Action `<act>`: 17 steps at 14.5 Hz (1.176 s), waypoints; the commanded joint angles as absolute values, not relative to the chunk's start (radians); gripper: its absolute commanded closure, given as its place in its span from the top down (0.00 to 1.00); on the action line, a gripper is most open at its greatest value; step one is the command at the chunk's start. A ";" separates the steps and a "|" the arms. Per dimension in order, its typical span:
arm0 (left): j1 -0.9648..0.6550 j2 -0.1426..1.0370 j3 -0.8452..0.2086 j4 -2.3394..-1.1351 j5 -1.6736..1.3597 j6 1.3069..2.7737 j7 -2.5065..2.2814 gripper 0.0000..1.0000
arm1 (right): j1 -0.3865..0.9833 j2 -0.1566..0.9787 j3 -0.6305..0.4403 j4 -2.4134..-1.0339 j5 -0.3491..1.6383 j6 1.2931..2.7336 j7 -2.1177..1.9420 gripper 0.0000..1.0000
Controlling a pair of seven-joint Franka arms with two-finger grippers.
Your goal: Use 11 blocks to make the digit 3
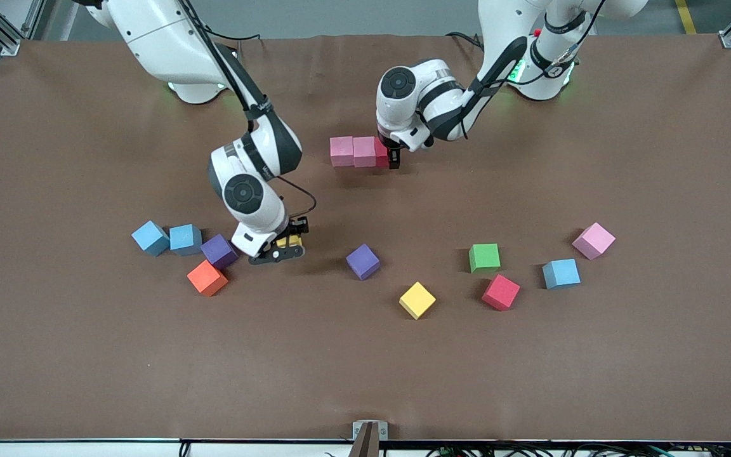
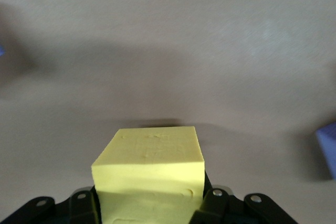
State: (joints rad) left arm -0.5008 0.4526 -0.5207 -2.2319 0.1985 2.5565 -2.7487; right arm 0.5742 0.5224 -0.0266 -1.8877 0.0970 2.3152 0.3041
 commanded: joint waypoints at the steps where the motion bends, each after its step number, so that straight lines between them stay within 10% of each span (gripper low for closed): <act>1: -0.503 0.456 -0.525 -2.214 0.273 2.540 -2.861 1.00 | 0.632 0.476 -0.031 -1.947 0.104 2.332 0.385 0.40; 17: -0.423 0.333 -0.561 -2.068 0.258 2.178 -2.761 1.00 | 0.848 0.410 -0.026 -2.121 0.252 2.488 0.655 0.40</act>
State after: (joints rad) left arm -0.4530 0.3348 -0.5484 -2.1125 0.2441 2.2347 -2.7267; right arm 0.8204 0.4472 -0.0211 -2.0723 0.2303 2.4605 0.6266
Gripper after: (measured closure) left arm 0.000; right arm 0.374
